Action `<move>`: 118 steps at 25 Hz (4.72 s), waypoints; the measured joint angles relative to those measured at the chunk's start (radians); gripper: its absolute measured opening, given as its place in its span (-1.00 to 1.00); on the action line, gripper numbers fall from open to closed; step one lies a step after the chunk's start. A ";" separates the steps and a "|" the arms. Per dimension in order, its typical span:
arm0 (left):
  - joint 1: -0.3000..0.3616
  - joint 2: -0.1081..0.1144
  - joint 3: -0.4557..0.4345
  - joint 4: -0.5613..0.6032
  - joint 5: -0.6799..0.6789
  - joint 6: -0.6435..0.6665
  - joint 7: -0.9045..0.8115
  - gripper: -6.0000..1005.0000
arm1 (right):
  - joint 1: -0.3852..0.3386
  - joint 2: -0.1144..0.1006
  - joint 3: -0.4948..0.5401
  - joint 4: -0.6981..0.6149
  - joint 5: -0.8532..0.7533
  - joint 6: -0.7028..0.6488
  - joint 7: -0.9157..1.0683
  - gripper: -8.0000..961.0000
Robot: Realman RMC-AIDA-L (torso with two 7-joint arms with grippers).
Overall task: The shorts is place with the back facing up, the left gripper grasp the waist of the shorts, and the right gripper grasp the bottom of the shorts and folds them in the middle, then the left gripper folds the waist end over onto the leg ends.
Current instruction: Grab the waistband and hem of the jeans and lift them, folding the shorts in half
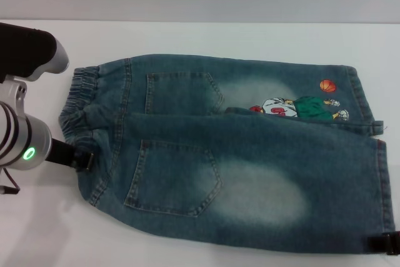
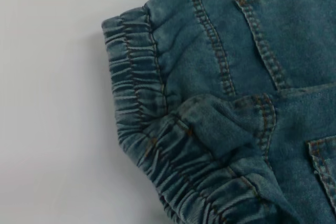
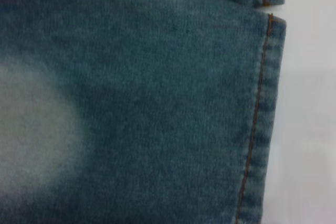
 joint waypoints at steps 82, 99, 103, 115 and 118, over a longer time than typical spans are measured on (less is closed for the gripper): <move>0.082 0.004 -0.053 0.027 -0.002 0.362 -0.026 -0.54 | -0.013 -0.015 -0.014 -0.125 -0.086 0.642 -0.046 -0.87; 0.055 0.004 -0.045 0.143 -0.078 0.651 -0.039 -0.52 | -0.113 0.002 0.077 -0.154 -0.098 0.975 -0.035 -0.87; 0.025 0.003 -0.047 0.184 -0.097 0.696 -0.035 -0.51 | -0.112 0.003 0.090 -0.180 -0.094 1.015 -0.027 -0.87; -0.053 0.003 -0.054 0.295 -0.108 0.799 -0.042 -0.47 | -0.105 0.006 0.139 -0.325 -0.091 1.217 0.045 -0.87; -0.064 0.003 -0.055 0.316 -0.115 0.829 -0.043 -0.46 | -0.094 0.006 0.160 -0.401 -0.091 1.329 0.048 -0.87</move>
